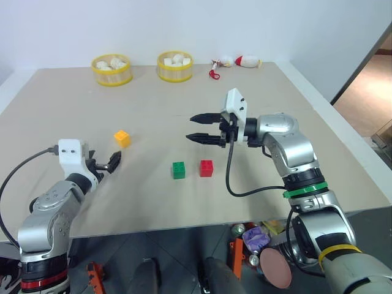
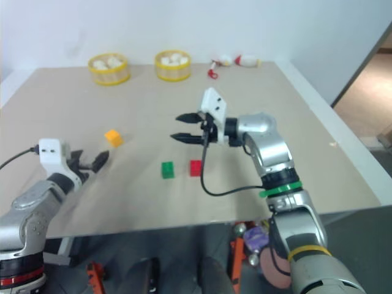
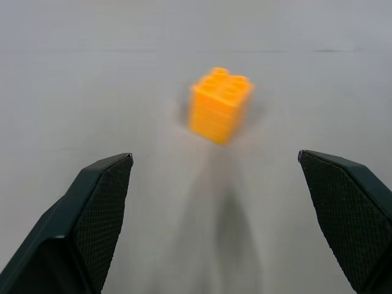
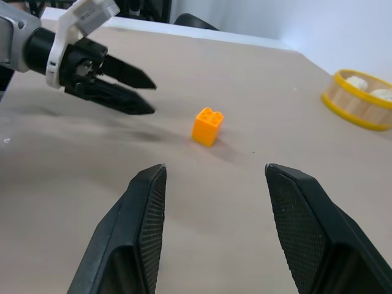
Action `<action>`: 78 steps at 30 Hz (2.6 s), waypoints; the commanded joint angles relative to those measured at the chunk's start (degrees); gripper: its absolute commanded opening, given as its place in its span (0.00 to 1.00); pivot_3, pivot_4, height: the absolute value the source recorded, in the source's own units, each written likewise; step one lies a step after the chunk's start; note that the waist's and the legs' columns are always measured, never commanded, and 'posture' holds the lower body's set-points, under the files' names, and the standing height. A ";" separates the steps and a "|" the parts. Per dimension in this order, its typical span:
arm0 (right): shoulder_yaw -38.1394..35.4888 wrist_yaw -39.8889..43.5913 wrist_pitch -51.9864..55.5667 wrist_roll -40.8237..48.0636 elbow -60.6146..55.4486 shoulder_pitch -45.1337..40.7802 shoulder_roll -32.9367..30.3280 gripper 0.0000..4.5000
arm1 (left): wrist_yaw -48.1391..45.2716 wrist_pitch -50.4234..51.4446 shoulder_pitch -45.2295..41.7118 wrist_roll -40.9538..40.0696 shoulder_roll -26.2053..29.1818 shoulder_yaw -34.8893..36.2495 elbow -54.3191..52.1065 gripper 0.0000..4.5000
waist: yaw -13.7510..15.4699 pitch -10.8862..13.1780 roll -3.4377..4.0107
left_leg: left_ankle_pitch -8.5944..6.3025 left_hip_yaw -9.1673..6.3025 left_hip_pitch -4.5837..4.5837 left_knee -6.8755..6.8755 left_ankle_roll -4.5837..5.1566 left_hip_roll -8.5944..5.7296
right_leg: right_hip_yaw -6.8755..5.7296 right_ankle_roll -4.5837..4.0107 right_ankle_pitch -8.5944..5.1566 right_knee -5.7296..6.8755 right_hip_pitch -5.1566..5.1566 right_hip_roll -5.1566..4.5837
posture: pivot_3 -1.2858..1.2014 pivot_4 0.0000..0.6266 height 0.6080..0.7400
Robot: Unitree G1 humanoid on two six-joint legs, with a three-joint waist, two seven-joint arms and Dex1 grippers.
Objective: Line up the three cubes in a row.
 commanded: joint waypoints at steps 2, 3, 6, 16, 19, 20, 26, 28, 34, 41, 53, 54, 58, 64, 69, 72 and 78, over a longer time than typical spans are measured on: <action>-0.29 -3.39 -0.93 -2.32 -0.31 -1.50 0.09 0.59 | 2.51 -1.47 -4.19 3.44 -0.13 -2.57 4.42 0.99 | 0.01 0.00 -0.01 | 0.00 0.00 -0.01 0.00 0.00 -0.02 | 0.00 -0.01 -0.01 -0.01 -0.01 -0.01 | 0.52 0.24 1.00; -0.43 -3.61 -1.04 -2.47 -0.17 -1.58 0.00 0.59 | 2.57 -1.74 -4.98 3.89 -0.31 -3.20 5.57 0.99 | 0.03 0.00 -0.01 | 0.00 0.00 -0.02 0.00 0.00 -0.02 | 0.00 -0.01 -0.01 -0.01 -0.01 -0.01 | 0.52 0.24 1.00; -0.74 -4.12 -1.38 -2.75 0.06 -1.57 -0.23 0.59 | 2.49 -3.03 -6.69 5.65 -0.55 -5.26 8.93 0.99 | 0.01 -0.01 -0.03 | 0.00 0.00 -0.02 -0.01 0.00 -0.03 | 0.01 0.02 0.02 -0.02 -0.02 -0.01 | 0.52 0.24 1.00; -1.21 -4.82 -1.39 -2.48 -1.14 -0.56 -0.88 0.59 | 2.23 -7.54 -14.03 8.68 -0.13 -6.72 21.37 0.99 | -0.02 -0.01 -0.04 | 0.00 0.00 -0.04 -0.10 -0.01 -0.02 | 0.01 0.18 0.10 -0.02 -0.10 0.03 | 0.52 0.24 1.00; -1.37 -4.98 -1.30 -2.35 -1.30 -0.53 -1.00 0.59 | 1.43 -8.83 -15.97 9.03 0.35 -6.74 24.30 0.99 | 0.00 -0.01 -0.05 | 0.00 -0.01 -0.07 -0.10 0.00 -0.02 | 0.00 0.20 0.09 -0.02 -0.10 0.02 | 0.52 0.24 1.00; -1.40 -5.02 -1.29 -2.31 -1.35 -0.55 -1.03 0.59 | 0.93 -9.32 -16.44 9.11 0.48 -6.86 25.18 0.99 | 0.00 -0.01 -0.05 | 0.00 -0.01 -0.07 -0.10 -0.01 -0.02 | 0.00 0.20 0.09 -0.02 -0.10 0.02 | 0.52 0.24 1.00; -1.73 -5.00 -1.15 -1.85 -1.72 -0.91 -1.32 0.59 | -3.17 -12.49 -19.38 9.68 1.46 -8.25 30.97 0.99 | 0.00 -0.01 -0.05 | 0.00 -0.01 -0.07 -0.11 -0.01 -0.03 | 0.00 0.20 0.09 -0.03 -0.10 0.02 | 0.52 0.24 1.00; -1.83 -5.02 -1.19 -1.78 -1.78 -0.99 -1.40 0.59 | -4.70 -13.19 -20.38 9.72 1.72 -8.62 32.74 0.99 | 0.00 -0.01 -0.05 | -0.01 -0.01 -0.08 -0.11 -0.01 -0.03 | 0.00 0.20 0.09 -0.03 -0.11 0.02 | 0.52 0.24 1.00; -2.07 -5.07 -0.92 -1.57 -2.01 -1.11 -1.51 0.59 | -6.88 -16.29 -24.64 11.22 2.39 -9.70 39.92 0.99 | 0.01 -0.01 -0.05 | 0.00 -0.01 -0.08 -0.10 -0.01 -0.03 | 0.00 0.21 0.09 -0.03 -0.11 0.02 | 0.52 0.24 1.00; -2.17 -5.26 -0.77 -1.51 -1.96 -1.18 -1.62 0.59 | -9.43 -19.41 -27.59 12.40 2.25 -11.13 45.05 0.82 | -0.01 -0.01 -0.05 | -0.01 -0.01 -0.10 -0.13 -0.01 -0.03 | 0.00 0.23 0.08 -0.04 -0.13 0.02 | 0.52 0.24 1.00; -2.17 -5.48 -1.21 -1.77 -0.90 -1.87 -1.58 0.59 | -11.80 -20.47 -28.45 14.03 3.47 -11.98 46.61 0.34 | -0.01 0.00 -0.05 | -0.01 -0.01 -0.11 -0.17 -0.01 -0.04 | 0.00 0.24 0.07 -0.04 -0.16 0.02 | 0.52 0.24 1.00; -2.13 -5.44 -1.30 -1.80 -0.72 -1.98 -1.54 0.59 | -12.60 -20.91 -28.45 14.09 3.78 -12.13 46.35 0.34 | -0.02 0.00 -0.05 | -0.01 -0.01 -0.11 -0.17 -0.01 -0.04 | 0.00 0.24 0.07 -0.04 -0.16 0.02 | 0.52 0.24 1.00; -1.98 -5.19 -1.62 -1.85 -0.25 -2.34 -1.43 0.59 | -19.85 -25.62 -27.67 13.51 5.72 -13.59 44.36 0.34 | -0.02 0.00 -0.05 | -0.01 0.00 -0.13 -0.18 -0.01 -0.04 | 0.00 0.24 0.06 -0.04 -0.19 0.02 | 0.52 0.24 1.00; -1.97 -4.78 -1.90 -1.78 -0.17 -2.64 -1.58 0.59 | -39.90 -29.21 -23.29 7.48 9.66 -15.32 37.16 0.34 | -0.06 0.00 -0.05 | -0.01 0.02 -0.15 -0.29 -0.01 -0.04 | 0.01 0.19 0.00 -0.04 -0.23 0.00 | 0.52 0.24 1.00; -2.11 -4.72 -1.88 -1.80 -0.38 -2.61 -1.98 0.59 | -53.82 -27.71 -19.63 2.28 13.23 -16.33 32.46 0.34 | -0.11 0.00 -0.05 | 0.00 0.00 -0.15 -0.45 -0.01 -0.02 | -0.01 0.08 -0.07 -0.04 -0.31 0.02 | 0.52 0.24 1.00; -2.26 -4.77 -1.67 -1.74 -0.86 -2.42 -2.31 0.59 | -59.81 -28.54 -18.14 1.80 14.84 -17.94 32.39 0.34 | -0.10 0.00 -0.05 | 0.00 -0.01 -0.15 -0.49 -0.01 -0.02 | -0.03 0.06 -0.12 -0.04 -0.31 0.03 | 0.52 0.24 1.00; -2.55 -4.86 -0.77 -1.40 -2.48 -1.57 -3.10 0.59 | -65.71 -30.74 -19.24 2.47 15.28 -20.20 35.17 0.34 | -0.09 0.00 -0.04 | 0.00 0.00 -0.15 -0.49 0.00 -0.03 | -0.01 0.07 -0.16 -0.04 -0.31 0.01 | 0.52 0.24 1.00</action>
